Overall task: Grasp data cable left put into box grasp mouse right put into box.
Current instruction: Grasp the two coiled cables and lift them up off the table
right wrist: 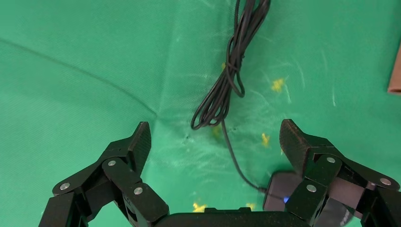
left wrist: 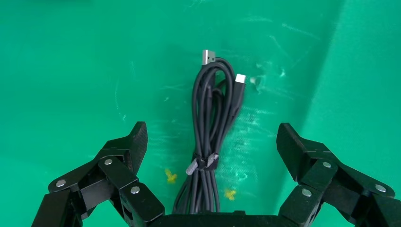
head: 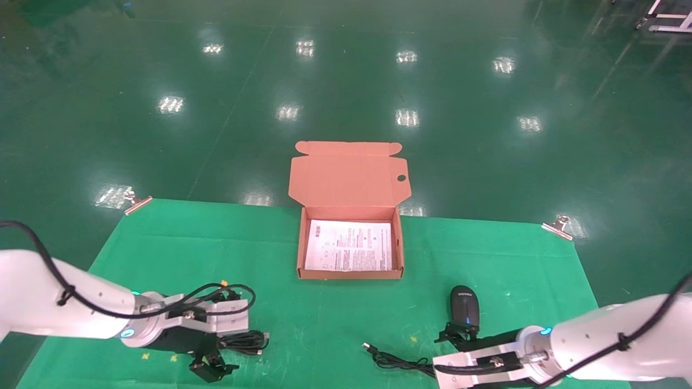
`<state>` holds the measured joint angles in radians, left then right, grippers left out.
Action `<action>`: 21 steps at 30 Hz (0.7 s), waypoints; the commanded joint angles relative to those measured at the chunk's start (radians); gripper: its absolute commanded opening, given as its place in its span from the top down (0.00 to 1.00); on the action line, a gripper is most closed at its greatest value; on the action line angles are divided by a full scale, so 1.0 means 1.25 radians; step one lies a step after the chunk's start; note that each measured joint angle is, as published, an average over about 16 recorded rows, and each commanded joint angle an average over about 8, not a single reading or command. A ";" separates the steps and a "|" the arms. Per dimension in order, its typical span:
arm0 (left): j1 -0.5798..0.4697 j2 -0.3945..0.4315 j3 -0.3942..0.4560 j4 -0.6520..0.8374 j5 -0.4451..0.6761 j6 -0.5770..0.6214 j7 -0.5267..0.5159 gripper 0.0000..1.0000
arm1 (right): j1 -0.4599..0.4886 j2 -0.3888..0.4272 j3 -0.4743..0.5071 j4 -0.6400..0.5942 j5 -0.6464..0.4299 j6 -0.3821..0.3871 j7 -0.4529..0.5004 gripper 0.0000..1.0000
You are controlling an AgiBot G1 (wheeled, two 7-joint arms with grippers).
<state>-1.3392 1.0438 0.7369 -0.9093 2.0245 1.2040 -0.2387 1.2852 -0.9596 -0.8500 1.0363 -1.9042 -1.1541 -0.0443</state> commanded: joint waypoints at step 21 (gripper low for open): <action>-0.041 0.050 -0.006 0.207 -0.023 -0.044 0.110 1.00 | 0.016 -0.076 0.008 -0.167 0.028 0.048 -0.082 1.00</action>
<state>-1.3904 1.1066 0.7299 -0.6503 1.9964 1.1494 -0.1009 1.3045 -1.0549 -0.8400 0.8266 -1.8693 -1.0941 -0.1468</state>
